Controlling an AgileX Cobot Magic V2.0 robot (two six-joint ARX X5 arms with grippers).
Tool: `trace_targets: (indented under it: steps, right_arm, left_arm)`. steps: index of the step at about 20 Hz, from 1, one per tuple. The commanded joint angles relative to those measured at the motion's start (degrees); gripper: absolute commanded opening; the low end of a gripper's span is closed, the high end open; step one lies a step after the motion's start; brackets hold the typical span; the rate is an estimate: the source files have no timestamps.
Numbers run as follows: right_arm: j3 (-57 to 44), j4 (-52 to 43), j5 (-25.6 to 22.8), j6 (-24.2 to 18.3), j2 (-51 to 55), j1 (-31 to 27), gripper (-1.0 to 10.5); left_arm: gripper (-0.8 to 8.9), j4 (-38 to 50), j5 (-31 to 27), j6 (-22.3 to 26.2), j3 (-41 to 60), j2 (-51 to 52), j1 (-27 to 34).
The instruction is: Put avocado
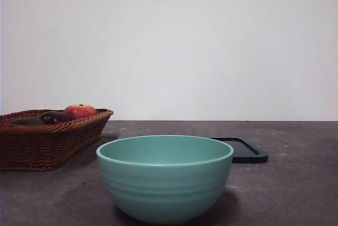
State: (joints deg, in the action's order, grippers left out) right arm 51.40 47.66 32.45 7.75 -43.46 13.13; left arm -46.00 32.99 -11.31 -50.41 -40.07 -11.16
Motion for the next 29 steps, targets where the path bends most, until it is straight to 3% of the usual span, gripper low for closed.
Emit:
trace_targets:
  steps: [1,2,4,5,6,20,25,29]
  right_arm:
    - [1.0,0.2,0.1,-0.5,-0.2,0.3,0.4]
    - [1.0,0.2,0.0,-0.5,-0.2,0.3,1.1]
    - [1.0,0.3,-0.3,-0.5,-0.2,0.3,3.6]
    - [1.0,0.3,-0.5,-0.5,-0.2,0.3,4.5]
    - [1.0,0.3,-0.9,-0.5,-0.2,0.3,5.1]
    - [1.0,0.2,-1.0,-0.5,-0.2,0.3,5.6]
    - [1.0,0.0,-0.9,-0.6,-0.2,0.3,5.6]
    - [1.0,0.0,-0.9,-0.6,-0.2,0.3,5.6]
  left_arm:
    - [0.86,-0.4,0.4,0.2,-1.3,-0.2,-0.2]
    - [1.77,-0.6,0.4,0.6,-1.3,-0.3,-0.2]
    - [4.62,-0.8,0.4,1.8,-1.3,-0.2,-0.2]
    - [5.59,-0.5,0.4,1.8,-1.3,-0.2,-0.2]
    - [5.84,-0.4,0.4,1.8,-1.3,-0.2,-0.2]
    - [5.83,1.9,-0.7,1.8,-1.3,-1.2,-0.2]
    - [5.80,1.8,-5.6,2.0,-1.8,-7.5,-0.2]
    - [5.56,0.0,-13.1,2.4,-5.4,-17.4,-0.2]
